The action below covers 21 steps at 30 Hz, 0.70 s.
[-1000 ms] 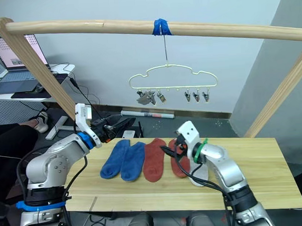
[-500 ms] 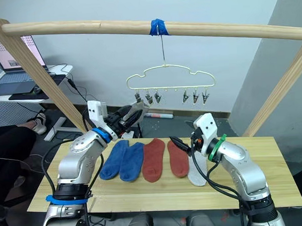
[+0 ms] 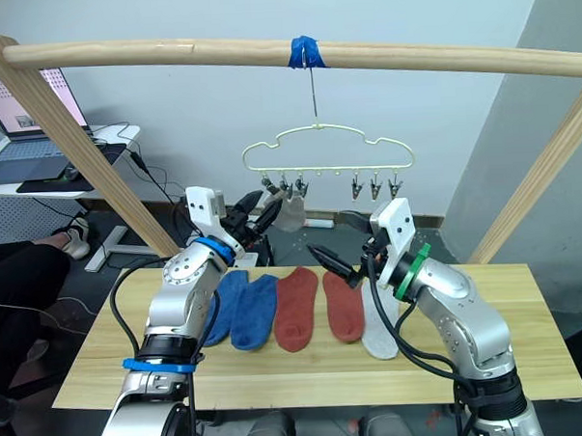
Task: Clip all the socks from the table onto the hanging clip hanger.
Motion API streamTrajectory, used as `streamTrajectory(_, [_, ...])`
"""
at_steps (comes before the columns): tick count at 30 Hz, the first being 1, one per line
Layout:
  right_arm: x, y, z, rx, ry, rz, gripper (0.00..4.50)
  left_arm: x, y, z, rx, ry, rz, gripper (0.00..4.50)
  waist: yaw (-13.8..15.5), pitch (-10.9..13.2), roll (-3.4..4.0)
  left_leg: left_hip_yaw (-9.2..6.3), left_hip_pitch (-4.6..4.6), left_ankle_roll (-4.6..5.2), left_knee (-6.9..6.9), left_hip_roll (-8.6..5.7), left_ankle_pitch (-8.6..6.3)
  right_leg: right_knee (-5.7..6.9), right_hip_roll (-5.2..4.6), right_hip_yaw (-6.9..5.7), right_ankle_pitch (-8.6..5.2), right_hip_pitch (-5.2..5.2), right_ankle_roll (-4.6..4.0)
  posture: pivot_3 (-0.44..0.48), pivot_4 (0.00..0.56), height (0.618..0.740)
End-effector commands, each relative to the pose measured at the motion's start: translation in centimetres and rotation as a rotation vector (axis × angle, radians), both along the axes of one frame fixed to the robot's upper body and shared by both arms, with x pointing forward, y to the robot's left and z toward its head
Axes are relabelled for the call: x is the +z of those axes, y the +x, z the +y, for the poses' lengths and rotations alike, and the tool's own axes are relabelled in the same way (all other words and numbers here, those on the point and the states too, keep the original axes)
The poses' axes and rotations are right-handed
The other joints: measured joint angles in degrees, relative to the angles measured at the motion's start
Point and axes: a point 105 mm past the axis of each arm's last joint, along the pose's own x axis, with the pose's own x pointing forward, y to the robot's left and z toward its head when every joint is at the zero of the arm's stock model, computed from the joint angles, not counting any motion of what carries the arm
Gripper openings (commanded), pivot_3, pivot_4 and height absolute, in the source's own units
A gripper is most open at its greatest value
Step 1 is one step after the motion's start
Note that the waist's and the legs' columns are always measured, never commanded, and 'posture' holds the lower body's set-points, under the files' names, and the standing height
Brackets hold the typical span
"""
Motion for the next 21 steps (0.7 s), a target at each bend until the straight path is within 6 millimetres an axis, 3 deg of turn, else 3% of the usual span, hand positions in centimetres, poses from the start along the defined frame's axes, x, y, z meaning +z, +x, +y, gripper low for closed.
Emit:
streamTrajectory(1, [2.2, -0.7, 0.3, 0.038, 0.031, -0.073, 4.50, 1.6, 0.6, -0.4, 0.002, -0.009, -0.066, 2.36, -0.01, 0.00, 0.00, 0.00, -0.02, 0.00, 0.00, 0.00, 0.00, 0.00, 0.00, -0.01, 0.00, -0.01, 0.00, -0.015, 0.111, 0.740])
streamTrajectory(21, [2.7, -0.4, -0.2, 0.013, 0.025, -0.072, 4.50, 1.7, 3.0, -0.7, 0.057, -0.032, -0.083, 2.36, -0.58, 0.03, -0.02, -0.01, -0.04, 0.00, 0.00, 0.00, 0.00, -0.02, 0.01, -0.02, 0.00, -0.01, 0.01, -0.053, 0.125, 0.740])
